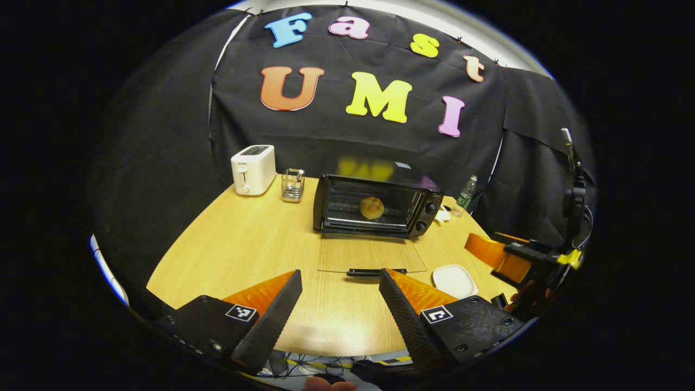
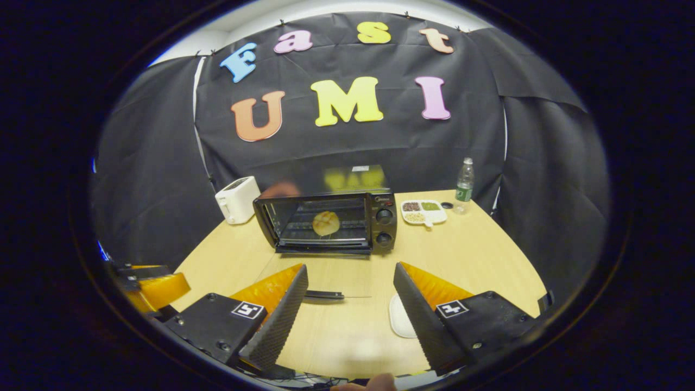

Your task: Open the electric oven with the left hand, put the food in, and close the electric oven.

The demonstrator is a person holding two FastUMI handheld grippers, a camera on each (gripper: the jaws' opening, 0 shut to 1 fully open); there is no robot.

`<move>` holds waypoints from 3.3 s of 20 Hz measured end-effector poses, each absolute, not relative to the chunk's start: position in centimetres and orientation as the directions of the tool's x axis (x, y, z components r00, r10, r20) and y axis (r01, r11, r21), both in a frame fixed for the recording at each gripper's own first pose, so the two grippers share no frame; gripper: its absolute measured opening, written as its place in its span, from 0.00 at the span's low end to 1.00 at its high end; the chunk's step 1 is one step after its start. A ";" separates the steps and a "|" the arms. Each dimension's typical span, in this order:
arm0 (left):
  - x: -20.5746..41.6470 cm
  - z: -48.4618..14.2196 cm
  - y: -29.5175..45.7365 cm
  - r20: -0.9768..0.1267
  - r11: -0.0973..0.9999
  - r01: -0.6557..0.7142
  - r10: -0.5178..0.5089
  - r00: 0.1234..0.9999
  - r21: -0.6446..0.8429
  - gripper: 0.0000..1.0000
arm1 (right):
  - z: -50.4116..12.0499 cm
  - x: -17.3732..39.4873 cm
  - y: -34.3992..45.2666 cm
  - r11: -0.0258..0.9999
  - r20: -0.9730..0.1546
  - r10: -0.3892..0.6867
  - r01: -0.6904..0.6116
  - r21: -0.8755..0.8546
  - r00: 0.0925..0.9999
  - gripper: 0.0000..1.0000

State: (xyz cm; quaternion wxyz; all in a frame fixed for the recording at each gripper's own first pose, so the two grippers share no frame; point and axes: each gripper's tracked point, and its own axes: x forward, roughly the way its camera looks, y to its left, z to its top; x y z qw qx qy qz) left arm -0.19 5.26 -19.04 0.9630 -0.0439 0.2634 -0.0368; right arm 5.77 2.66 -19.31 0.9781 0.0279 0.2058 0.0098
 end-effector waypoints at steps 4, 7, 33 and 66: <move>0.1 -22.4 2.7 -0.562 0.990 0.077 -0.131 0.816 -0.120 0.94 | -18.1 4.6 0.0 1.000 -0.393 -0.016 0.024 0.015 0.919 0.97; 0.9 -25.7 0.6 -0.611 0.985 0.101 -0.165 0.774 -0.138 0.95 | -18.5 3.9 -2.0 0.999 -0.418 -0.048 0.050 -0.005 0.907 0.98; 10.1 -38.2 -2.9 -0.725 0.996 0.093 -0.076 0.685 -0.016 0.94 | -18.6 2.1 -8.8 0.990 -0.495 -0.137 0.132 -0.045 0.858 0.98; -0.2 3.0 0.8 -0.036 0.996 0.090 -0.089 0.995 0.013 0.94 | -1.9 -0.2 1.5 0.999 -0.088 0.045 -0.045 -0.006 0.995 0.98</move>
